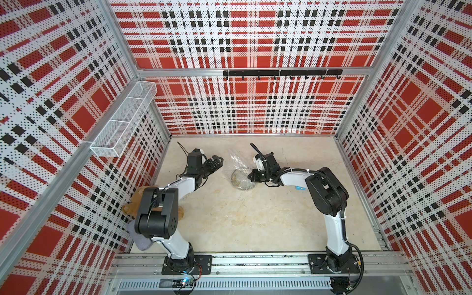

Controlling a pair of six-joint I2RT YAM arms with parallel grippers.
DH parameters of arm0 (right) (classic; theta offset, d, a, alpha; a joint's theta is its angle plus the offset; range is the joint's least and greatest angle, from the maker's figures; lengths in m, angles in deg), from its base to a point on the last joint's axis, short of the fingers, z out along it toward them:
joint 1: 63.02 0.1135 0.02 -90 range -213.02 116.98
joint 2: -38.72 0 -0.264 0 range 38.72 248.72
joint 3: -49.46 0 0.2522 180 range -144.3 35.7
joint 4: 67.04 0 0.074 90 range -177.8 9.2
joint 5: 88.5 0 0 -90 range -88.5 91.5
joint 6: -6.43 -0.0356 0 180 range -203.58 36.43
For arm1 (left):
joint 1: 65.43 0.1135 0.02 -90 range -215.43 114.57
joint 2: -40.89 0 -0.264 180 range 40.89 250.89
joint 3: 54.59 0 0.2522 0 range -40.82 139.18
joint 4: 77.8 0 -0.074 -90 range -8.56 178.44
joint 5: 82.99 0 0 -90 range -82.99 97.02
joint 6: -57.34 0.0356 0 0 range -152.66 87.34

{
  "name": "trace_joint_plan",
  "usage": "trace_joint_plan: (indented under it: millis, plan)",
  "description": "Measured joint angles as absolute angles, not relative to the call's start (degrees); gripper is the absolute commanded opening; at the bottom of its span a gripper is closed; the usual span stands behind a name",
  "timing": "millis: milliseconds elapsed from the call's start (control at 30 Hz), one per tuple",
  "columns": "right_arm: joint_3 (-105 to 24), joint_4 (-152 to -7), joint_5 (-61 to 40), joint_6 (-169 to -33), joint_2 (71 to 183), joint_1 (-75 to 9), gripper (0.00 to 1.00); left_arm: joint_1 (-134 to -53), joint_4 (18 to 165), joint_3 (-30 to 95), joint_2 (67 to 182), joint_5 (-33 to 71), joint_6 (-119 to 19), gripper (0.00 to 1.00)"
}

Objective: Wrap dinner plates in bubble wrap
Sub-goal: Wrap the plate in the bubble wrap.

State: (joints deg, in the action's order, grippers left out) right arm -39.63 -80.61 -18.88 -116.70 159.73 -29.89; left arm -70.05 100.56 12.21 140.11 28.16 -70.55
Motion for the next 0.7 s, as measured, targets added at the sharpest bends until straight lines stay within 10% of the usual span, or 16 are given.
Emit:
trace_joint_plan:
  millis: [600, 700]
  plan:
    - [-42.0, -85.0, -18.2, -111.6, 159.7, -29.8, 0.00, -71.1, 82.5, 60.1, 175.7, 35.2, -41.7, 0.99]
    - [-41.9, -85.0, -18.3, -111.7, 159.7, -29.8, 0.00, -71.6, 79.9, 60.9, 177.8, 36.0, -40.5, 0.83]
